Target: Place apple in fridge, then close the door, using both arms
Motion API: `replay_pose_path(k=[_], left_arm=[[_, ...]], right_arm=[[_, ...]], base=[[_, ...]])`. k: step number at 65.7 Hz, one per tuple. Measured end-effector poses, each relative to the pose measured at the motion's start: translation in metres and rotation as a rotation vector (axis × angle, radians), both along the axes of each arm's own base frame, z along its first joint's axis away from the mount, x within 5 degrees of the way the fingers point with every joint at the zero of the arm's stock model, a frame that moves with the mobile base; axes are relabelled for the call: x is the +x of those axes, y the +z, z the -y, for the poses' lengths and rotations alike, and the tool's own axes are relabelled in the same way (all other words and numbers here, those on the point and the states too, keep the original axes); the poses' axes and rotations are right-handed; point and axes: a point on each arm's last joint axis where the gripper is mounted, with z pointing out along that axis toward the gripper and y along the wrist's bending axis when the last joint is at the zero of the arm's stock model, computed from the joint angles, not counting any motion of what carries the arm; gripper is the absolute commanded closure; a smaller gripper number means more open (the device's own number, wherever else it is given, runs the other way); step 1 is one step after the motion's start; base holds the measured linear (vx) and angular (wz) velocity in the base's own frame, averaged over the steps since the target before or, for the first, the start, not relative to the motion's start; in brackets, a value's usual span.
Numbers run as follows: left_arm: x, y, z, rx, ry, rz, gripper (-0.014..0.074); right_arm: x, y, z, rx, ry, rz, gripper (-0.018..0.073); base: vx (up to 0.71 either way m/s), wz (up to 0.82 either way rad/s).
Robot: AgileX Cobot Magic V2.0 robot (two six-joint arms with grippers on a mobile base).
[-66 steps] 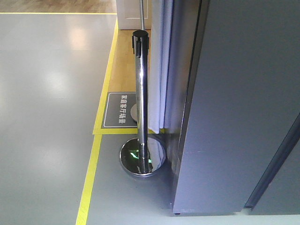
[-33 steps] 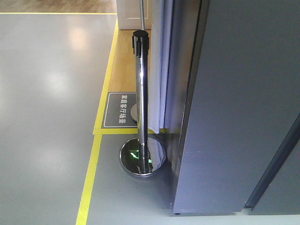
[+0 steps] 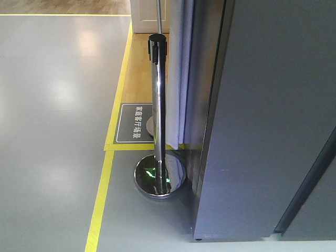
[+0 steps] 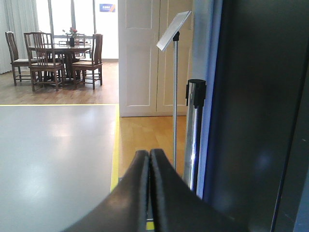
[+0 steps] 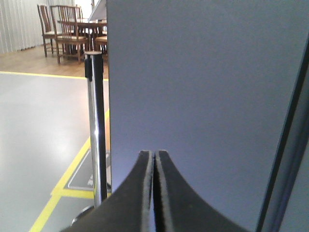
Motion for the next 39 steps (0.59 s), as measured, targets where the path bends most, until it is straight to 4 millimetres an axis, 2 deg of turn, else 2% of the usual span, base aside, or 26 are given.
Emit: replay_pose_path(k=[39], left_arm=[[0.0000,0.0000,0.0000,0.000,0.000,0.000,0.0602]], right_arm=[[0.0001,0.0040,0.0009,0.005,-0.010,0.043,0.0561]], base=[[0.00,0.00]])
